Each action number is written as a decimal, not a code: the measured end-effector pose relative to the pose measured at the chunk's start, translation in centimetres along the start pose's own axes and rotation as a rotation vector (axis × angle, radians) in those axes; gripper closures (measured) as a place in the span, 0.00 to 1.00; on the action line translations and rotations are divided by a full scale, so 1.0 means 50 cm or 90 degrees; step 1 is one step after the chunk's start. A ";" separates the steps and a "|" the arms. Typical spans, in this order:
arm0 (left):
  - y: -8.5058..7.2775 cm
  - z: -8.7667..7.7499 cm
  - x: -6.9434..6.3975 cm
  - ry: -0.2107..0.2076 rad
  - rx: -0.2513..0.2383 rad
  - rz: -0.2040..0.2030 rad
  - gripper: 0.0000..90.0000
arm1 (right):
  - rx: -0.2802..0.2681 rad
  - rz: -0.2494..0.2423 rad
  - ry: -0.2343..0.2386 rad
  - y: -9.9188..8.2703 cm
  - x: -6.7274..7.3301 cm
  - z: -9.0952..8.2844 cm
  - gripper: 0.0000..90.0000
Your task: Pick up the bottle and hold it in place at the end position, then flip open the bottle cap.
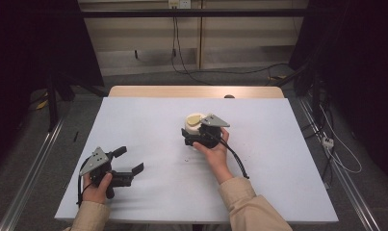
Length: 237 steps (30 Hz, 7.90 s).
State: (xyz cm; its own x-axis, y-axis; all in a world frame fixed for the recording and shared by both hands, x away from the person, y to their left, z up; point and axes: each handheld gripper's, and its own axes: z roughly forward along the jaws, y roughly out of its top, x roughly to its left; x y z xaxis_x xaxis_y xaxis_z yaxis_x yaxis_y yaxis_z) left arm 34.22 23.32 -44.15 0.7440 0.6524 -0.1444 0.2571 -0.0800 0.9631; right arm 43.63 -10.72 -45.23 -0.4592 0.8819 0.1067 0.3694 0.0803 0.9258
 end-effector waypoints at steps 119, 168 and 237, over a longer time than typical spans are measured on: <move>0.147 0.235 -0.048 -0.078 0.113 -0.004 0.57 | 0.061 -0.030 0.023 -0.012 -0.006 -0.014 0.05; 0.176 0.311 -0.065 -0.084 0.181 0.026 1.00 | 0.064 -0.033 0.024 -0.012 -0.007 -0.014 0.05; 0.216 0.324 -0.078 -0.078 0.190 0.042 1.00 | 0.065 -0.035 0.021 -0.013 -0.005 -0.014 0.05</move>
State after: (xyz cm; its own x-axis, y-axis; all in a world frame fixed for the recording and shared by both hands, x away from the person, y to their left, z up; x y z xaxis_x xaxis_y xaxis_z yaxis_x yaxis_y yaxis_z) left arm 44.07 7.72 -36.89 0.8290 0.5444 -0.1278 0.3618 -0.3480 0.8649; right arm 42.97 -11.33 -45.59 -0.5065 0.8593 0.0706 0.4229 0.1762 0.8889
